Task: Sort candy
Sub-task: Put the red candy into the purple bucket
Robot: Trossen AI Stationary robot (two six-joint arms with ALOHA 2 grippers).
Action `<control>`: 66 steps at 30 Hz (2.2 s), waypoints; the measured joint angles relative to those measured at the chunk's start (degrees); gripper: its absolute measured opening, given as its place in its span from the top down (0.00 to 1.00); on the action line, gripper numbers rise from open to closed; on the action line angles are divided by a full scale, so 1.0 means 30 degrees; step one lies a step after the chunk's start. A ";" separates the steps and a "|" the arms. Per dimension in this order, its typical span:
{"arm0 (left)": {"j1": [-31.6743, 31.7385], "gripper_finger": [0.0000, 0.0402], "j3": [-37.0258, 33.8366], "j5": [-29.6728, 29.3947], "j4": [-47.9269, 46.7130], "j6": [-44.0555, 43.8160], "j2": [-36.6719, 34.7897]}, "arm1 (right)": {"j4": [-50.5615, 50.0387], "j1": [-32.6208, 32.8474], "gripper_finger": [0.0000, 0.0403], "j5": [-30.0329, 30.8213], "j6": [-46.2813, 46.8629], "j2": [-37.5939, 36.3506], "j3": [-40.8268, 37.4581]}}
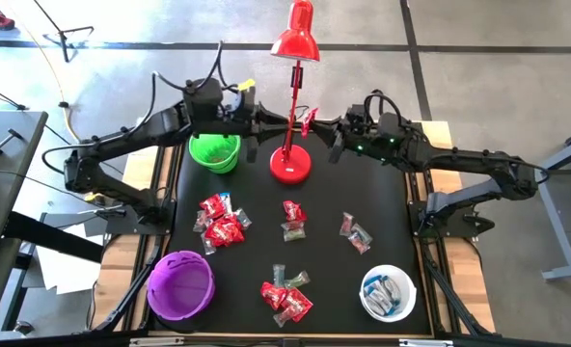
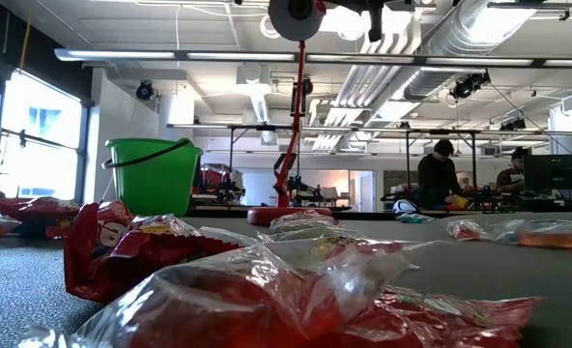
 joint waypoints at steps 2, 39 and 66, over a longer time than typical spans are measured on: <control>0.0017 0.73 0.0000 -0.0024 0.0510 -0.0006 0.0300 | -0.0007 -0.0003 0.98 0.0007 -0.0024 0.0000 0.0000; -0.0826 0.55 0.0000 -0.2200 0.4296 -0.0966 0.2422 | 0.1430 0.1189 0.98 0.2019 -0.5657 -0.0007 0.0022; -0.1211 0.63 -0.0022 -0.2083 0.4781 -0.0975 0.2486 | 0.0933 0.1199 0.98 0.1916 -0.5595 -0.0015 0.0029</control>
